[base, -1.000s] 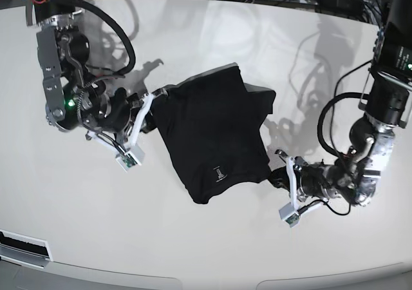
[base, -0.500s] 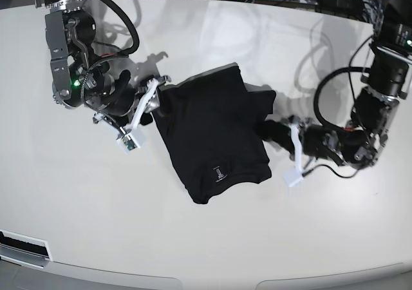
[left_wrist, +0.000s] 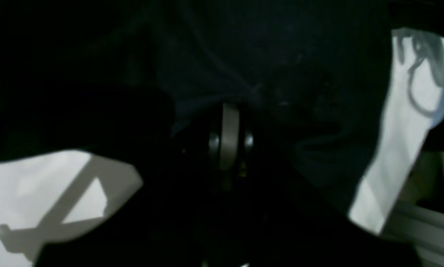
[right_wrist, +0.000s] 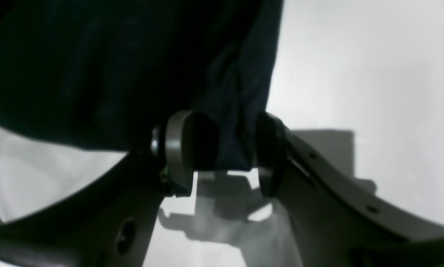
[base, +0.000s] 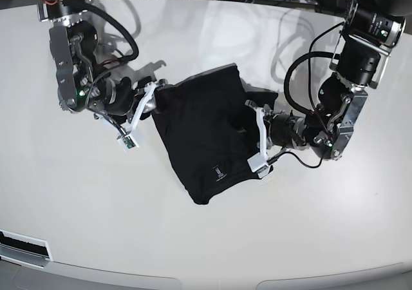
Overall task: Layout the t-shirt on the table in an organized manner, then fold the t-shirt properly
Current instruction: 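Hold the folded shirt with both grippers and tuck its edges together, then pat the folded shirt square with both grippers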
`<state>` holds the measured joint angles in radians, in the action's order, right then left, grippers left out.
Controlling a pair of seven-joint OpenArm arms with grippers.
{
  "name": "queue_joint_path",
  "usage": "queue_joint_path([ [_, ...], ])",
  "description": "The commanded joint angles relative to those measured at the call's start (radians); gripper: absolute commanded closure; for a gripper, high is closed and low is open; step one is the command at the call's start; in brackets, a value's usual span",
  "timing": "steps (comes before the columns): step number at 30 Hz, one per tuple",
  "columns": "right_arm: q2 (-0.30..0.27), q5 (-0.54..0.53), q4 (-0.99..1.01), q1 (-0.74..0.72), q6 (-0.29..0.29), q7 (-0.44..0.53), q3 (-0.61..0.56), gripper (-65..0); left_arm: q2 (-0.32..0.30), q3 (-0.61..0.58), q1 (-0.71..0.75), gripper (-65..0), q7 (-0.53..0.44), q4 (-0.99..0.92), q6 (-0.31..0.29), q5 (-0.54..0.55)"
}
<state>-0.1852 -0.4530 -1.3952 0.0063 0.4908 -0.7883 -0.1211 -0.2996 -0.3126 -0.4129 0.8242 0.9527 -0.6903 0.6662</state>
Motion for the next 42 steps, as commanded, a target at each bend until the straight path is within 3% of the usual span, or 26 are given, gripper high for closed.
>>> queue_joint_path([
  [1, -0.006, -0.017, -0.008, -0.011, 0.016, 0.018, 0.004, -27.1, -0.006, 0.007, -0.024, 0.0, -0.016, 0.014, -0.008, -0.005],
  [4, -0.006, -0.017, -0.007, -0.006, 0.05, 0.019, 0.004, -23.3, -0.02, 0.007, -0.025, 0.0, -0.017, 0.014, -0.008, -0.03],
  [7, -0.006, -0.008, -0.007, -0.016, 0.049, 0.018, 0.004, -0.4, -0.038, 0.007, -0.028, 0.0, -0.026, 0.014, -0.008, -0.03],
  [12, -0.006, 0.042, -0.04, -0.019, -0.002, 0.013, 0.02, 0.0, -0.069, 0.007, -0.034, 0.0, -0.032, 0.014, -0.008, -0.031],
  [18, -0.006, -0.045, -0.113, -0.016, -0.055, -0.067, 0.11, 0.0, -0.119, 0.007, -0.033, 0.0, -0.04, 0.014, -0.008, -0.03],
  [24, -0.003, -0.056, -0.113, 0.019, -0.146, -0.082, 0.18, 0.0, -0.155, 0.007, -0.033, 0.0, -0.059, 0.014, -0.008, -0.03],
  [28, 0.013, -0.044, -0.113, 0.041, -0.249, -0.116, 0.19, 0.0, -0.161, 0.007, -0.034, 0.0, -0.069, 0.014, 0.011, -0.03],
  [30, 0.029, -0.045, -0.113, 0.044, -0.238, -0.134, 0.19, -1.0, -0.161, 0.007, -0.034, 0.0, -0.068, 0.014, 0.014, -0.03],
  [33, 0.043, -0.059, -0.147, 0.044, -0.149, -0.156, 0.19, -18.0, -0.165, 0.007, -0.034, 0.0, -0.065, 0.014, 0.014, -0.028],
  [34, 0.043, -0.067, -0.172, 0.045, -0.105, -0.159, 0.19, -19.9, -0.169, 0.007, -0.034, 0.0, -0.064, 0.014, 0.014, -0.026],
  [36, 0.043, -0.063, -0.234, 0.047, -0.058, -0.158, 0.191, -19.7, -0.183, 0.007, -0.033, 0.0, -0.064, 0.014, 0.013, -0.026],
  [39, 0.043, -0.013, -0.298, 0.046, -0.05, -0.115, 0.204, -18.8, -0.212, 0.007, -0.033, 0.0, -0.061, 0.014, 0.014, -0.011],
  [40, 0.043, 0.019, -0.299, 0.046, -0.06, -0.085, 0.209, -16.0, -0.222, 0.007, -0.033, 0.0, -0.06, 0.014, 0.013, 0.001],
  [42, 0.043, 0.102, -0.286, 0.048, -0.096, -0.041, 0.21, -2.0, -0.247, 0.008, -0.033, 0.0, -0.058, 0.014, 0.013, 0.033],
])
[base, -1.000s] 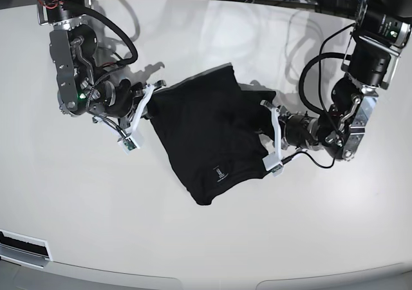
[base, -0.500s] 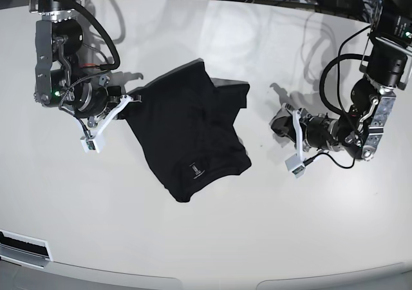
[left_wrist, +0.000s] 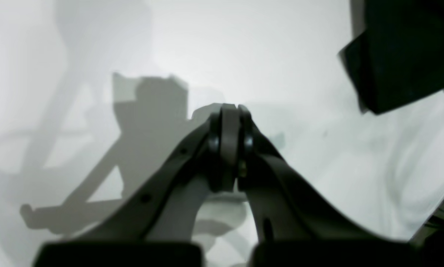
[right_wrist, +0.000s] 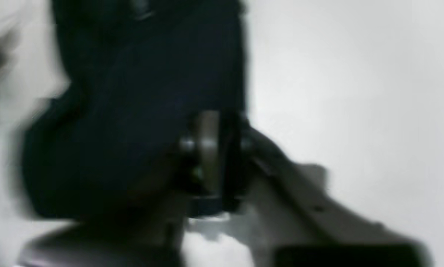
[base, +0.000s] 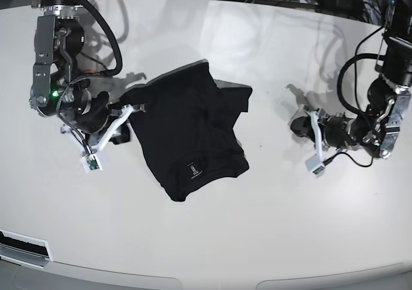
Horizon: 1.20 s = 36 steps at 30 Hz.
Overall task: Layout the t-shirt on the table in an organized manner, then fold the t-shirt properly
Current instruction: 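Pat the folded shirt square with both grippers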
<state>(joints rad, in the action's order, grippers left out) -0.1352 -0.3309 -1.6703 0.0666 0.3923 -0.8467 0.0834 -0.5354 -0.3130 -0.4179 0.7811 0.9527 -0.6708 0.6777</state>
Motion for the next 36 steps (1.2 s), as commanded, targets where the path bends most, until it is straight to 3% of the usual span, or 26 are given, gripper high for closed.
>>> queue_joint_path([
  [1, -0.006, 0.013, 0.002, -0.013, -0.005, 0.026, 0.006, 0.0, -0.023, 0.008, -0.029, 0.0, -0.014, 0.014, -0.006, 0.039],
  [4, -0.006, 0.088, 0.066, -0.014, -0.039, 0.077, 0.005, 0.0, -0.055, 0.009, -0.028, 0.0, -0.013, 0.014, -0.009, 0.08],
  [7, -0.006, 0.112, 0.148, -0.014, -0.027, 0.105, 0.005, 0.0, -0.074, 0.009, -0.028, 0.0, 0.024, 0.014, -0.01, 0.116],
  [11, -0.006, 0.068, 0.211, -0.01, 0.072, 0.089, -0.01, 0.0, -0.081, 0.009, -0.028, 0.0, 0.043, 0.014, -0.01, 0.144],
  [16, 0.002, -0.04, 0.207, 0.018, 0.158, -0.017, -0.052, 0.0, -0.08, 0.009, -0.027, 0.0, 0.043, 0.014, -0.014, 0.144],
  [24, 0.024, -0.062, 0.101, 0.146, 0.15, -0.029, -0.072, 0.0, -0.08, 0.009, -0.028, 0.0, 0.043, 0.014, -0.017, 0.145],
  [31, 0.023, -0.091, -0.163, 0.19, 0.129, -0.036, -0.069, 0.0, -0.083, 0.009, -0.027, 0.0, 0.05, 0.014, -0.027, 0.183],
  [34, 0.021, -0.198, -0.234, 0.19, 0.185, -0.055, -0.063, 0.0, -0.087, 0.009, -0.025, 0.0, 0.11, 0.014, -0.027, 0.311],
  [36, 0.021, -0.319, -0.246, 0.192, 0.271, -0.082, -0.045, 0.0, -0.092, 0.017, -0.016, 0.0, 0.13, 0.019, -0.027, 0.388],
])
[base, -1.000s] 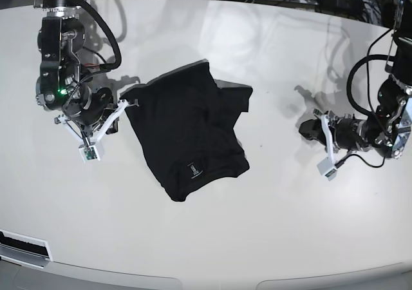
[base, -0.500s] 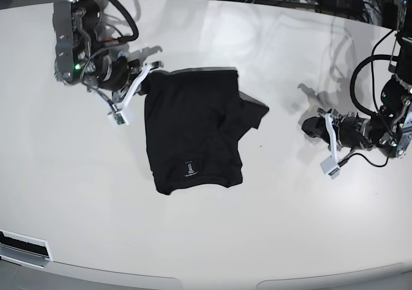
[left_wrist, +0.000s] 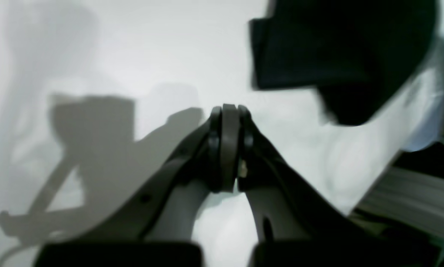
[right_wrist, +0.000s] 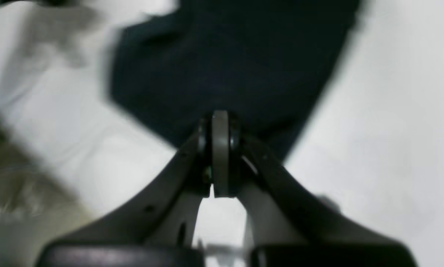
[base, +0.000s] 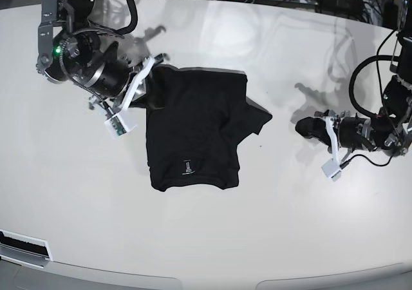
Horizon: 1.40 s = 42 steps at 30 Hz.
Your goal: Layout the t-shirt on the table in an organized manner, then fold the t-shirt properly
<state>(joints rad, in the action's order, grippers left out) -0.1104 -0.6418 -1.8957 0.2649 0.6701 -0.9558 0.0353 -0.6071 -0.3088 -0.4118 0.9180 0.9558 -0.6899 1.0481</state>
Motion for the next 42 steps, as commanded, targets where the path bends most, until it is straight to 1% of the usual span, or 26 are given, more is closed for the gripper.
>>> queue_joint_path([
  [1, -0.003, -0.08, -0.02, -0.006, 0.028, -0.004, 0.016, 0.0, -0.023, 0.028, -0.011, 0.0, -0.006, 0.027, -0.008, 0.043],
  [4, -0.003, -0.276, -0.02, 0.019, 0.028, -0.092, 0.064, 0.0, -0.024, 0.131, 0.076, 0.0, 0.005, 0.099, -0.008, 0.064],
  [7, -0.003, -0.382, -0.021, 0.061, 0.028, -0.151, 0.131, 0.0, -0.025, 0.27, 0.221, 0.0, 0.008, 0.217, -0.008, 0.064],
  [10, -0.003, -0.433, -0.031, 0.091, 0.028, -0.224, 0.198, 0.0, -0.025, 0.383, 0.369, 0.0, 0.008, 0.37, -0.008, 0.064],
  [13, -0.003, -0.464, -0.084, 0.119, 0.028, -0.302, 0.241, 0.0, -0.025, 0.48, 0.513, 0.0, 0.008, 0.547, -0.008, 0.063],
  [15, -0.004, -0.488, -0.142, 0.154, 0.028, -0.34, 0.261, 0.0, -0.024, 0.548, 0.615, 0.0, 0.008, 0.662, -0.008, 0.061],
  [17, -0.004, -0.506, -0.203, 0.205, 0.028, -0.356, 0.277, 0.0, -0.024, 0.615, 0.722, 0.0, 0.008, 0.766, -0.008, 0.061],
  [20, -0.004, -0.51, -0.273, 0.289, 0.028, -0.359, 0.295, 0.0, -0.018, 0.706, 0.871, 0.0, 0.022, 0.906, -0.008, 0.06],
  [24, -0.004, -0.51, -0.338, 0.408, 0.028, -0.367, 0.317, 0.0, 0.012, 0.808, 1.035, 0.0, 0.094, 1.065, -0.008, 0.061],
  [26, -0.004, -0.509, -0.358, 0.472, 0.028, -0.37, 0.331, 0.0, 0.033, 0.853, 1.125, 0.0, 0.108, 1.12, -0.008, 0.061],
  [28, -0.003, -0.506, -0.37, 0.542, 0.028, -0.397, 0.355, 0.0, 0.049, 0.894, 1.228, 0.0, 0.116, 1.158, -0.008, 0.061],
  [31, -0.004, -0.507, -0.37, 0.643, 0.028, -0.418, 0.413, 0.0, 0.08, 0.94, 1.371, 0.0, 0.135, 1.191, -0.008, 0.062],
  [34, -0.004, -0.507, -0.37, 0.734, 0.028, -0.418, 0.467, 0.0, 0.092, 0.946, 1.479, 0.0, 0.138, 1.197, -0.008, 0.064],
  [36, -0.004, -0.503, -0.363, 0.795, 0.028, -0.417, 0.478, 0.0, 0.092, 0.94, 1.543, 0.0, 0.138, 1.197, -0.008, 0.059],
  [37, -0.004, -0.496, -0.351, 0.824, 0.028, -0.417, 0.476, 0.0, 0.092, 0.935, 1.574, 0.0, 0.137, 1.197, 0.004, 0.04],
  [39, -0.003, -0.457, -0.303, 0.875, 0.028, -0.393, 0.462, 0.0, 0.092, 0.914, 1.631, 0.0, 0.137, 1.187, 0.018, -0.005],
  [42, -0.004, -0.356, -0.177, 0.909, 0.028, -0.357, 0.419, 0.0, 0.091, 0.85, 1.681, 0.0, 0.134, 1.126, 0.05, -0.053],
])
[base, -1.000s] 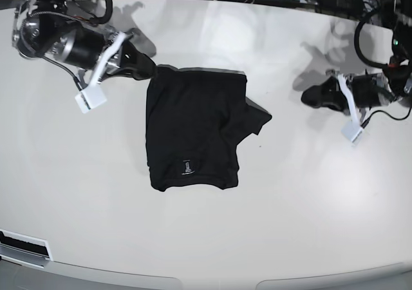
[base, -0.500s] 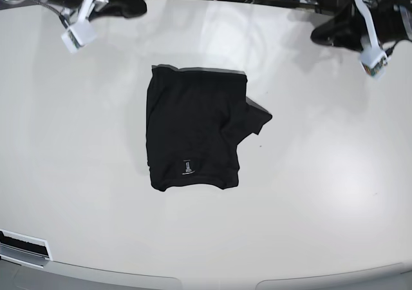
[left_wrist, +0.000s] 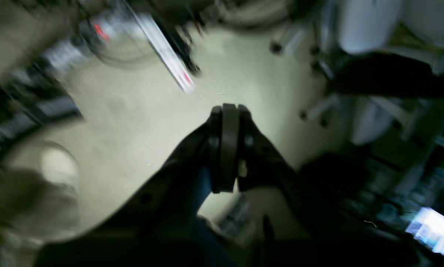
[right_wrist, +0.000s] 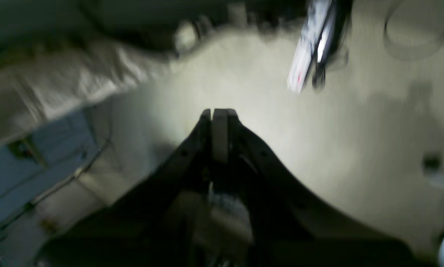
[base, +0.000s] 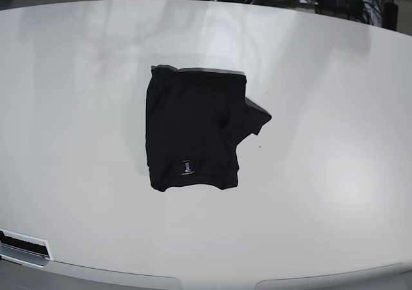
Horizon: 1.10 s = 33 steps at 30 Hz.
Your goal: Layout the t-shirt on the table in an organized manner, then fold the t-shirt properly
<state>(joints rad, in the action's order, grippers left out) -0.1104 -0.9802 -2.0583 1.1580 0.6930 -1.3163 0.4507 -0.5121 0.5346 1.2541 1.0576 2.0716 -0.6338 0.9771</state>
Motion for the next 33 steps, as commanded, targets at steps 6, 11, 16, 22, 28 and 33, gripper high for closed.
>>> queue_joint_path([
  [6, -0.05, 0.176, 0.317, -0.069, 0.005, 0.164, -0.113, 0.0, -0.009, -0.24, -0.061, 0.0, -0.145, -0.241, 0.083, -0.167],
  [11, -0.116, 0.381, 0.649, -0.226, 0.005, 0.399, -0.227, 0.0, -0.006, -0.459, -0.246, 0.0, -0.323, -0.573, 0.157, -0.32],
  [16, -0.122, 0.639, 1.018, -0.422, 0.004, 0.783, -0.317, 0.0, 0.041, -0.62, -0.476, 0.0, -0.655, -0.965, 0.156, -0.452],
  [22, -0.107, 0.883, 1.426, -0.674, -0.164, 1.201, -0.422, 0.0, 0.147, -0.767, -0.773, 0.0, -1.15, -1.443, 0.162, -0.68],
  [28, -0.053, 1.019, 1.568, -0.845, -0.39, 1.295, -0.565, 0.0, 0.254, -0.89, -0.988, 0.0, -1.318, -1.687, 0.349, -0.706],
  [33, -0.017, 1.019, 1.569, -0.885, -0.451, 1.325, -0.658, 0.0, 0.311, -0.929, -1.045, 0.0, -1.34, -1.692, 0.434, -0.691],
])
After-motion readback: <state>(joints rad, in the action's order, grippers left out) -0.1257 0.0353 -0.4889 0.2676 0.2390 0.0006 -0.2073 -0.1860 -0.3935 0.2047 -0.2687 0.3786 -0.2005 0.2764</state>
